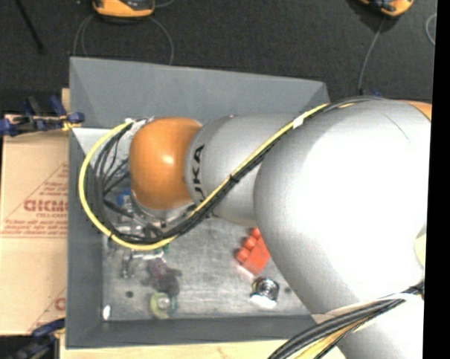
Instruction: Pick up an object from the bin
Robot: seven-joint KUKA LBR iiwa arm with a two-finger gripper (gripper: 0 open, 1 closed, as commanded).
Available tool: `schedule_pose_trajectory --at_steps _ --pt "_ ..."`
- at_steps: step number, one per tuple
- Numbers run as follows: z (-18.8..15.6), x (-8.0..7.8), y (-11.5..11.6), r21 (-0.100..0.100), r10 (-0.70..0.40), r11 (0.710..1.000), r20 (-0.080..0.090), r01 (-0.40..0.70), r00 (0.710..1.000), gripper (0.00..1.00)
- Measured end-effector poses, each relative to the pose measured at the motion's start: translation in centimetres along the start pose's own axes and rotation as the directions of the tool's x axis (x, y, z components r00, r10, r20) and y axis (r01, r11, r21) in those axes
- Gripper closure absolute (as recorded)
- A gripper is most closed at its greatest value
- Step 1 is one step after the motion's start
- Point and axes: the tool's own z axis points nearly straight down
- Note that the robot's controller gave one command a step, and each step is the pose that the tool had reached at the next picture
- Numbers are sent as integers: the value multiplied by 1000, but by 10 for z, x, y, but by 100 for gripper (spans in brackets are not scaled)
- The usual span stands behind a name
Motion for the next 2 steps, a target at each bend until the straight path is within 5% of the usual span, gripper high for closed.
schedule_pose_trajectory --at_steps 1,2 --pt "-5 -3 -2 -4 7 1000 8 -7 1000 100" --pt "-150 36 -68 3 -107 994 -2 107 994 100"
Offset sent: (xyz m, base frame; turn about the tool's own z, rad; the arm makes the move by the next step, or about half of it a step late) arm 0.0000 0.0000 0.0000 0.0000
